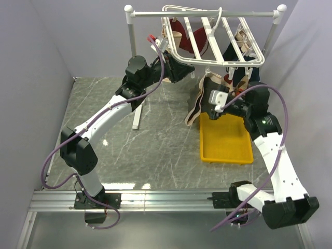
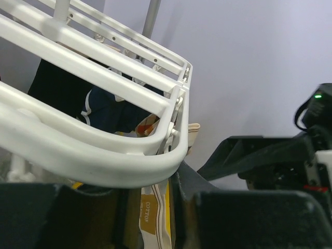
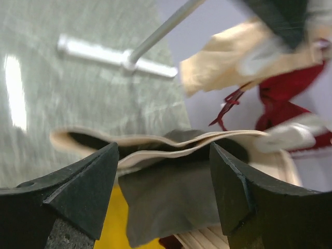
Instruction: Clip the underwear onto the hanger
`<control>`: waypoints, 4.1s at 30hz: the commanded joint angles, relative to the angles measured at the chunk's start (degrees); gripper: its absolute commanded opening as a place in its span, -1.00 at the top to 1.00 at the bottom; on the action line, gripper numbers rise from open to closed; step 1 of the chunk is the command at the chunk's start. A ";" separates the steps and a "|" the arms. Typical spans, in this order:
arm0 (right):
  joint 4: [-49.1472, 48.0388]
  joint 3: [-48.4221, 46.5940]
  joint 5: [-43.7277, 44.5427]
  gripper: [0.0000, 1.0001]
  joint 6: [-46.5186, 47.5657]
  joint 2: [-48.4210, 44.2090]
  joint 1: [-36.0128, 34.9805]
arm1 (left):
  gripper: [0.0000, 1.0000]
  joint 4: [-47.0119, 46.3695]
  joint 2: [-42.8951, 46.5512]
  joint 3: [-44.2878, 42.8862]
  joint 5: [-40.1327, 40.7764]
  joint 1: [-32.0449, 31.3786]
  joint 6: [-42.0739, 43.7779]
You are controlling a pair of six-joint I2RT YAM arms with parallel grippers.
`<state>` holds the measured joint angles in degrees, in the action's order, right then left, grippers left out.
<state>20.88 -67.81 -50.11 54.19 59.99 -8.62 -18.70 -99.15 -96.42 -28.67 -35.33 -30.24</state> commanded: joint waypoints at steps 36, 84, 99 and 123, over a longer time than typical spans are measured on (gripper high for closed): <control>34.59 -12.87 18.63 -0.59 83.18 13.84 -12.82 | 0.99 -1.25 0.01 -0.87 -0.78 0.09 -1.14; 24.21 -16.30 27.51 -1.00 75.27 22.00 -18.35 | 0.99 -2.57 -0.43 0.97 -1.83 0.53 -2.28; 30.09 -22.54 42.02 0.10 67.89 27.73 -21.61 | 0.99 -2.57 0.19 1.85 -1.74 0.70 -1.75; 33.34 -27.36 18.39 1.00 32.14 20.34 -10.72 | 0.99 -8.10 0.54 3.96 -5.17 3.07 -8.07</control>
<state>53.74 -91.98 -26.33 93.60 80.07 -20.84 -23.16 -99.29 -93.06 -32.40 -32.95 -35.33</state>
